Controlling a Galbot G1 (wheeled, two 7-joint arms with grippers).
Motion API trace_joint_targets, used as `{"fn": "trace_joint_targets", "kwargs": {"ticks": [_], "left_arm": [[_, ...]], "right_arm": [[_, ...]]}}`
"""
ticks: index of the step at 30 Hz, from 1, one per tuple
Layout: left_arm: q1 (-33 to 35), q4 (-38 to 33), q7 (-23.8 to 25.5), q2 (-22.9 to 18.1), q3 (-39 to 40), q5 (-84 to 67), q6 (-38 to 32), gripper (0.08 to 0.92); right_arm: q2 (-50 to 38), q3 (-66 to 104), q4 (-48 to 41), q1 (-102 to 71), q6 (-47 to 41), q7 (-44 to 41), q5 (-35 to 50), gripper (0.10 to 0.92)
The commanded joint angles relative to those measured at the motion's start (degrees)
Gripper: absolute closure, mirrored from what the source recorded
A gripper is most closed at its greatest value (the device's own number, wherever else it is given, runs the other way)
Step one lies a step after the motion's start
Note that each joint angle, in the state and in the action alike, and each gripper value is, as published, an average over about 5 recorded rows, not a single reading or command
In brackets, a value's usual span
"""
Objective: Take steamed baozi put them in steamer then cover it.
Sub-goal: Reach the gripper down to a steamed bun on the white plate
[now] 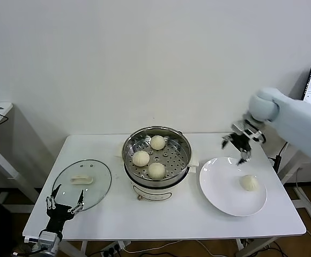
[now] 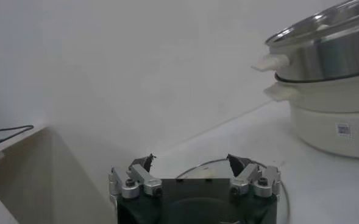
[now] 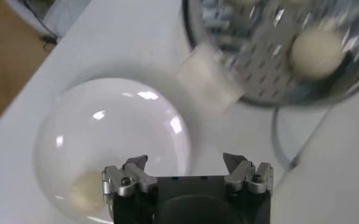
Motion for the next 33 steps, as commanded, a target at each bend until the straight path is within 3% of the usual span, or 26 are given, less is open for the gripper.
{"fn": "trace_joint_targets", "kwargs": {"ticks": [1, 12, 33], "left_arm": [[0.1, -0.1, 0.0, 0.0, 0.1, 0.1, 0.1, 0.177], [0.3, -0.4, 0.0, -0.3, 0.4, 0.3, 0.1, 0.177], [0.1, 0.1, 0.0, -0.5, 0.4, 0.4, 0.0, 0.177]], "right_arm": [[-7.4, 15.0, -3.0, -18.7, -7.0, 0.0, -9.2, 0.203], [-4.4, 19.4, -7.4, -22.9, -4.8, 4.8, -15.4, 0.203], [1.8, 21.0, -12.9, -24.7, -3.3, 8.7, -18.0, 0.203]]}}
